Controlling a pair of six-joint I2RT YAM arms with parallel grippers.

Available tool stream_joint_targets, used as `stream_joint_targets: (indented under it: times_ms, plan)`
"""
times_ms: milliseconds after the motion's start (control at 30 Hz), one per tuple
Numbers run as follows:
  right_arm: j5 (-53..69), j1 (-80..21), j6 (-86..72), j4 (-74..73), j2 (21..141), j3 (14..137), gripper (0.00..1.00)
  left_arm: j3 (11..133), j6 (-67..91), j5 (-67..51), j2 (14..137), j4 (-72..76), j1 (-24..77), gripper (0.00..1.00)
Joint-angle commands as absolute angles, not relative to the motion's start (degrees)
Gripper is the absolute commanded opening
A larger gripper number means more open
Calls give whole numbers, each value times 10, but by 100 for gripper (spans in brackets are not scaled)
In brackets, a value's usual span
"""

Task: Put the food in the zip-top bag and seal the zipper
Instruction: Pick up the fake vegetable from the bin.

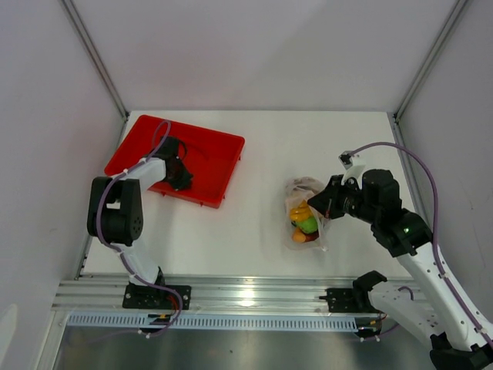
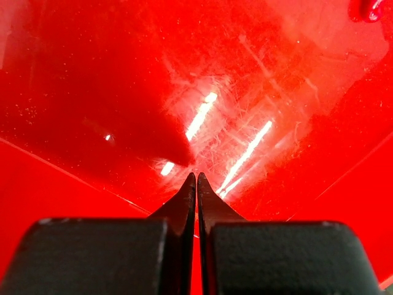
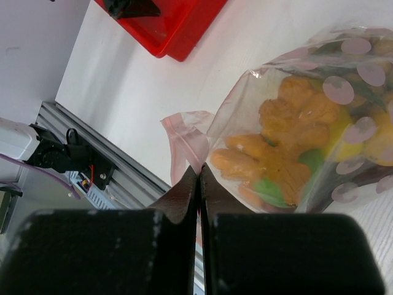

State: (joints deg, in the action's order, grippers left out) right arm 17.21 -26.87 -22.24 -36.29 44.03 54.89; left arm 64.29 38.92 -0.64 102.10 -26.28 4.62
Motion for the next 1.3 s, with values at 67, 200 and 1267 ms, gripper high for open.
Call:
stream_joint_targets:
  times_ms: [67, 200, 1267]
  plan:
    - [176, -271, -218, -329, 459, 572, 0, 678, 353, 14, 1005, -258, 44, 1]
    - [171, -271, -209, -327, 474, 574, 0, 785, 327, 28, 1041, -281, 45, 13]
    - [153, -269, -213, -281, 470, 522, 0, 1318, 230, -24, 1416, -582, 70, 99]
